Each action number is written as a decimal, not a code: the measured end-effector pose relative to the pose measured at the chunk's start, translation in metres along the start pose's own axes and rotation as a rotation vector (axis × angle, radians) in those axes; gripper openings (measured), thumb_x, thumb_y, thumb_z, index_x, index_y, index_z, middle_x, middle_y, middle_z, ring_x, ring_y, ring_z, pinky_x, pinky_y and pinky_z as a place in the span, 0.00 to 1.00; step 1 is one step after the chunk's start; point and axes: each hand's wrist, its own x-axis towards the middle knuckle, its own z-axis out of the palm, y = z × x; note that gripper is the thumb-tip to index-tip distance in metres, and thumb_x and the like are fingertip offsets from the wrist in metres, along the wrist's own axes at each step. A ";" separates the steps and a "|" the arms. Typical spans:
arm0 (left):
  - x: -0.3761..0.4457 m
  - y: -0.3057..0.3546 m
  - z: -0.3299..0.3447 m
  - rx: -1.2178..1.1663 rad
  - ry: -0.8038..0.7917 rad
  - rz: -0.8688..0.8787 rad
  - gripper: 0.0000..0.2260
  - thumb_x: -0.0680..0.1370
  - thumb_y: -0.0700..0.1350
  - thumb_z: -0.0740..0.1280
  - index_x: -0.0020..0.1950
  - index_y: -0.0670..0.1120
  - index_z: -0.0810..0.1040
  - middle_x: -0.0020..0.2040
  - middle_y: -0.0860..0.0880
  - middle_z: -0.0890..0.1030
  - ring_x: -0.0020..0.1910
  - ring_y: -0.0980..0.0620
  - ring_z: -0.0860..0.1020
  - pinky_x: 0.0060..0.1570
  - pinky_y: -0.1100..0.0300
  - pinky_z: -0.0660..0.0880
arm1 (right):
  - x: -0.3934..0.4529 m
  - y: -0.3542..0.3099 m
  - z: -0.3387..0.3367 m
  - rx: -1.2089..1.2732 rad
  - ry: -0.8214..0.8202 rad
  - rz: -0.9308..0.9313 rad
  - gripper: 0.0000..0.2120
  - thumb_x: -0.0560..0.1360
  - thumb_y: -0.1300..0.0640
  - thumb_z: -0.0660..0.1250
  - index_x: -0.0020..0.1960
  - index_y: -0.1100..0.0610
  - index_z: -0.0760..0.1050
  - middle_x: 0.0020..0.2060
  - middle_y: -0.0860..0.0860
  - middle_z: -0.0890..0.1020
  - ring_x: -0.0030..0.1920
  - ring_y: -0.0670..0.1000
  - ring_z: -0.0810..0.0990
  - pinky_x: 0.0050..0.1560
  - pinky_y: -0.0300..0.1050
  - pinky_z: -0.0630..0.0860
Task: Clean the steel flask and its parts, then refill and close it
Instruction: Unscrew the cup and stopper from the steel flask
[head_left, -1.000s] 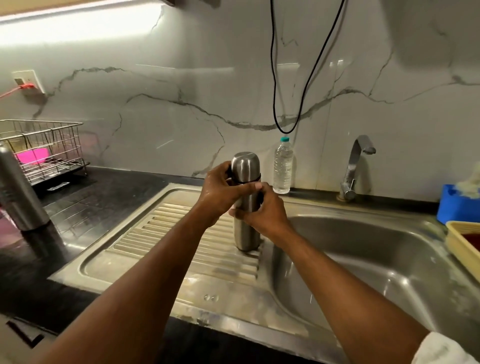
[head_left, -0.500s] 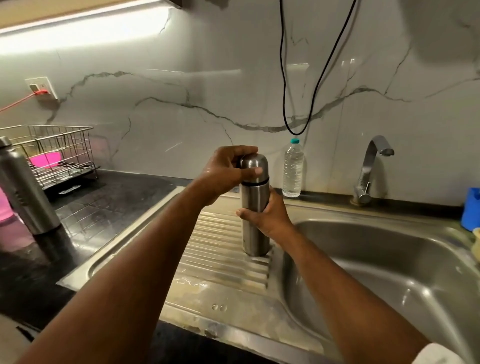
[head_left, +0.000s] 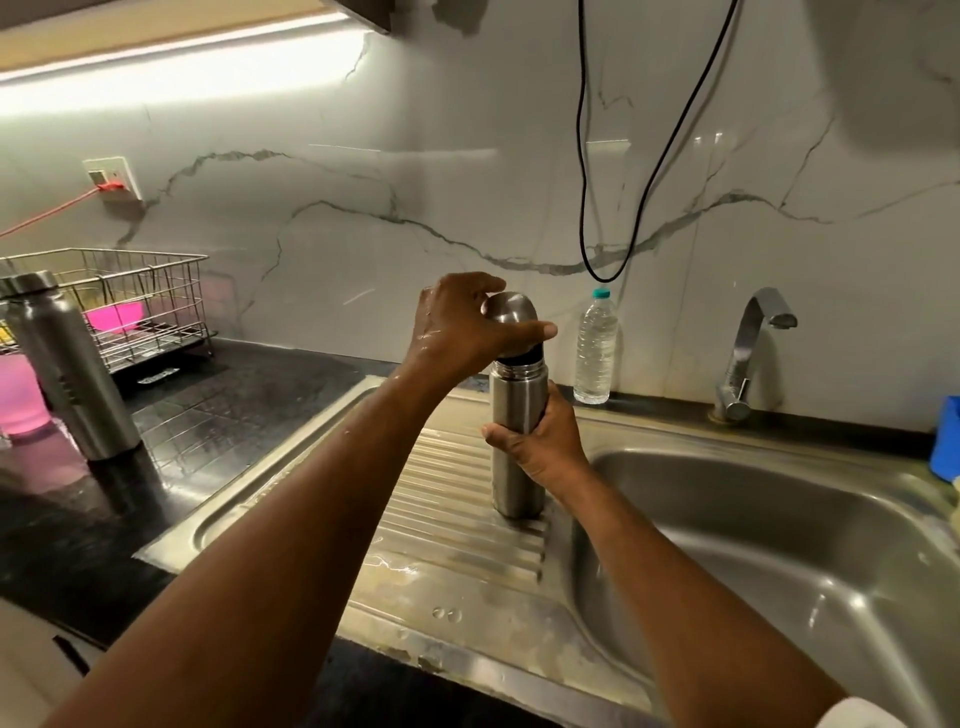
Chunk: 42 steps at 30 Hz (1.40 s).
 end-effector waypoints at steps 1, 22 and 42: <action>-0.004 -0.003 -0.002 -0.051 -0.019 -0.011 0.39 0.64 0.66 0.82 0.69 0.48 0.81 0.61 0.52 0.83 0.59 0.53 0.79 0.62 0.55 0.78 | 0.000 0.000 0.000 0.000 -0.002 0.006 0.34 0.65 0.56 0.84 0.65 0.49 0.71 0.52 0.45 0.79 0.50 0.44 0.79 0.48 0.40 0.76; -0.138 -0.117 0.005 -0.353 -0.050 -0.414 0.16 0.64 0.42 0.86 0.48 0.51 0.87 0.44 0.51 0.88 0.47 0.51 0.87 0.48 0.55 0.85 | 0.000 0.004 -0.002 -0.007 0.010 -0.051 0.34 0.64 0.55 0.85 0.66 0.54 0.73 0.54 0.50 0.82 0.52 0.47 0.83 0.53 0.44 0.79; -0.115 -0.105 0.004 -0.291 -0.081 -0.317 0.38 0.64 0.59 0.84 0.72 0.51 0.77 0.63 0.52 0.82 0.63 0.54 0.80 0.62 0.54 0.79 | 0.006 0.007 -0.012 -0.007 -0.015 -0.064 0.36 0.63 0.52 0.85 0.66 0.51 0.73 0.54 0.48 0.83 0.53 0.47 0.83 0.53 0.46 0.80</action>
